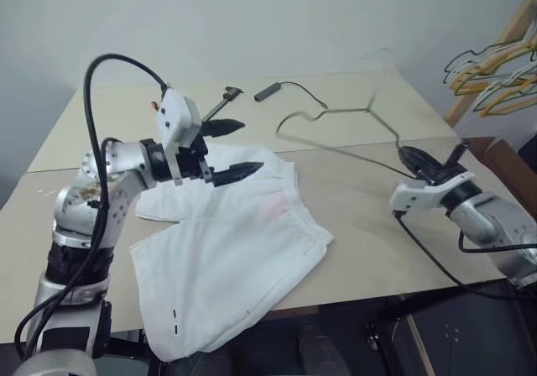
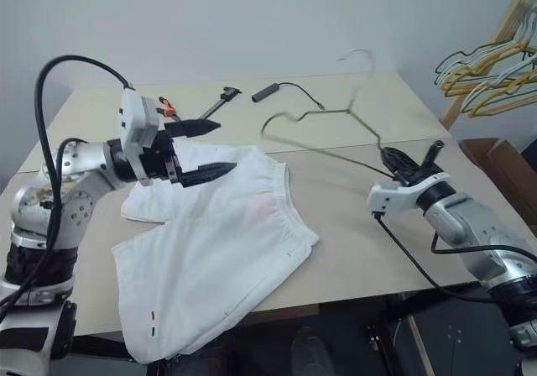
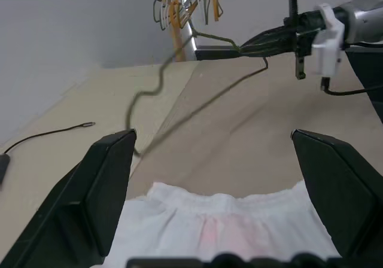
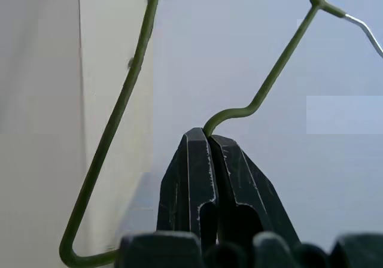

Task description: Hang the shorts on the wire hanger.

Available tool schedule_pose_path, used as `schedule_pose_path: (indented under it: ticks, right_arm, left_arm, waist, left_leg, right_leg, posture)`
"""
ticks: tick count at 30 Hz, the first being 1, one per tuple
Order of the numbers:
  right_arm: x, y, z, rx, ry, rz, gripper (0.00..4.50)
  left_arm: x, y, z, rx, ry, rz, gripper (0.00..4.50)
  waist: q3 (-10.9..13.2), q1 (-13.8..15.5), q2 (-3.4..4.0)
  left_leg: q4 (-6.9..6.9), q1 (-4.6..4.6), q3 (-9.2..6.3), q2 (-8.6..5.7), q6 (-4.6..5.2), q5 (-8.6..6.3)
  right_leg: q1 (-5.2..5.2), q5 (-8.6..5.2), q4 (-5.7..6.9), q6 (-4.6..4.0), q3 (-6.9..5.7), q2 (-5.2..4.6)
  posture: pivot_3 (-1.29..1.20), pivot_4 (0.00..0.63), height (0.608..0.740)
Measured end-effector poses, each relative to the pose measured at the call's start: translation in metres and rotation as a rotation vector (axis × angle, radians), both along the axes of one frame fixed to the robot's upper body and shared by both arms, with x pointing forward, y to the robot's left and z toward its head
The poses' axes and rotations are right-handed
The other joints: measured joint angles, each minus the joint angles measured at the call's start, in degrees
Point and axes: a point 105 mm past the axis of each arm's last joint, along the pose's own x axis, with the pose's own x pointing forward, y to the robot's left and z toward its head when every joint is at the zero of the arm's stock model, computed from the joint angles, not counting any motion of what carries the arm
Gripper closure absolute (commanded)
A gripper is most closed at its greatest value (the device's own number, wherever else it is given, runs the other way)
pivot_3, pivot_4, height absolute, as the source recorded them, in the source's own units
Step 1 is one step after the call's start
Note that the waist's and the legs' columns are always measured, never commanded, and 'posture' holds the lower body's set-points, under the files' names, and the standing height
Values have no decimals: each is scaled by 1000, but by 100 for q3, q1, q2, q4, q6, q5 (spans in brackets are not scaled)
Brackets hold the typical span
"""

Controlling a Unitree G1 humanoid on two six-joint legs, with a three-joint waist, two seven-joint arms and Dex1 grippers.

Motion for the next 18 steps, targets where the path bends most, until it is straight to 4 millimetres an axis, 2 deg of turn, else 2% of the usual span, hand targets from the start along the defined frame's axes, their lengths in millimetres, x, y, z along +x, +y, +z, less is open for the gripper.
schedule_pose_path:
  ticks: [3,6,9,12,18]
  right_arm:
    - [0,8,5,-110,-102,106,4492]
    - [-1,15,16,-147,-194,184,4492]
    - [-4,24,30,-155,-267,258,4492]
    - [-6,31,34,-164,-286,303,4492]
    - [-9,39,39,-179,-292,350,4492]
  left_arm:
    - [8,3,9,-3,47,14,0]
    - [9,9,6,51,134,-14,0]
    - [10,5,-2,123,282,-75,0]
    - [10,-1,-12,166,374,-130,0]
    - [19,-9,-42,297,433,-134,0]
  waist:
    - [0,-78,0]
    - [-1,-167,1]
    - [-1,-276,0]
    - [-2,-332,1]
    - [-2,-462,1]
  left_leg:
    - [0,1,-3,-1,-1,1]
    - [0,2,-5,-2,-2,1]
    - [1,3,-9,-5,-4,3]
    - [1,5,-13,-5,-4,3]
    - [1,5,-15,-5,-6,4]
  right_leg:
    - [0,0,4,0,1,0]
    - [0,0,7,0,1,0]
    - [4,0,7,1,1,0]
    - [4,-1,9,1,1,0]
    - [3,0,12,1,2,-1]
  posture:
    - [-198,68,740]
    - [-198,66,740]
    - [-201,64,740]
    - [-209,64,740]
    - [-225,67,740]
